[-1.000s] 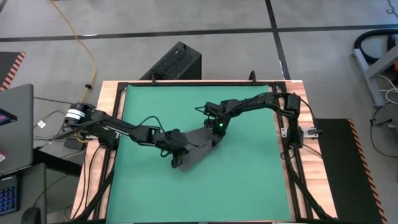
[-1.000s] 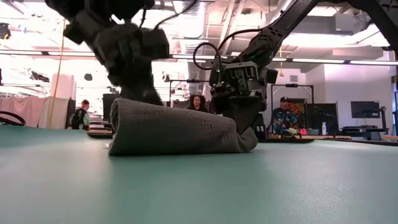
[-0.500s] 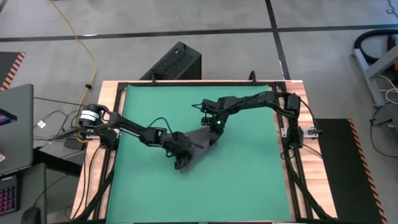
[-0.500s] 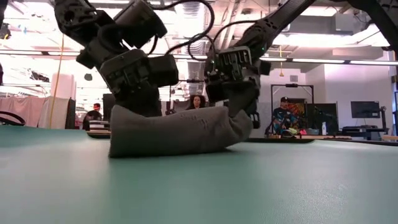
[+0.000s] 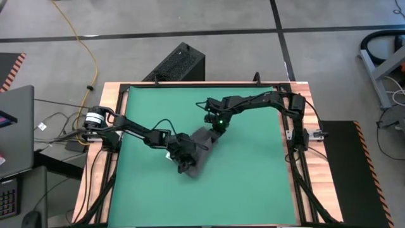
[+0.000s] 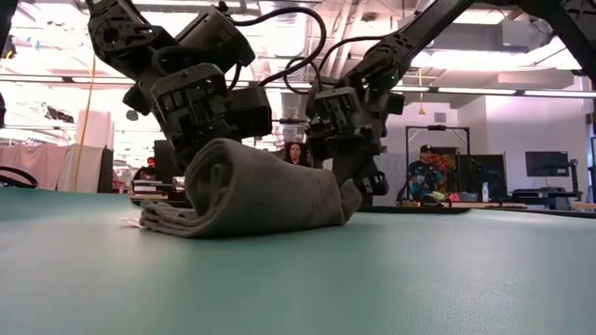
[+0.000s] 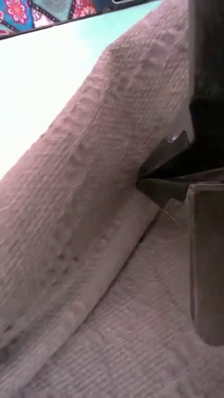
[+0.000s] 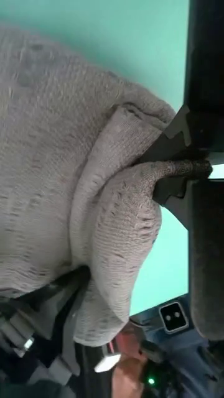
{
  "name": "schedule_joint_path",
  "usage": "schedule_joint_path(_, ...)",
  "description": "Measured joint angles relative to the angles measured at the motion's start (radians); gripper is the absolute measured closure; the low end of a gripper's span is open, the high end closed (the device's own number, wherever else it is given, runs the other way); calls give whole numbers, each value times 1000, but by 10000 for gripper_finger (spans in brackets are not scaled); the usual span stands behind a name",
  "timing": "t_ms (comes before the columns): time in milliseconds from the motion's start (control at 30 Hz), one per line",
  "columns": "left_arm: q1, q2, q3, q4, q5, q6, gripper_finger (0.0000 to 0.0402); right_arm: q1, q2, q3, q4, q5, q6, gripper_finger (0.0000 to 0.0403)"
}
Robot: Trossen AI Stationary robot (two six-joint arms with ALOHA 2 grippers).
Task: Roll towel
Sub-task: Roll the microfiber towel
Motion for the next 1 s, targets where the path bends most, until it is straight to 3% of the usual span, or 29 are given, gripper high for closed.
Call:
schedule_joint_path(233,-11,-66,0,-9,-49,36,401,9,-1,0,88,87,39,381)
schedule_joint_path(633,13,5,0,20,-29,26,401,49,0,0,177,105,56,381)
schedule_joint_path(767,31,5,-1,43,101,6,401,56,0,0,186,141,56,381)
schedule_joint_path(1000,31,5,-1,76,143,-13,402,51,6,0,225,190,73,381)
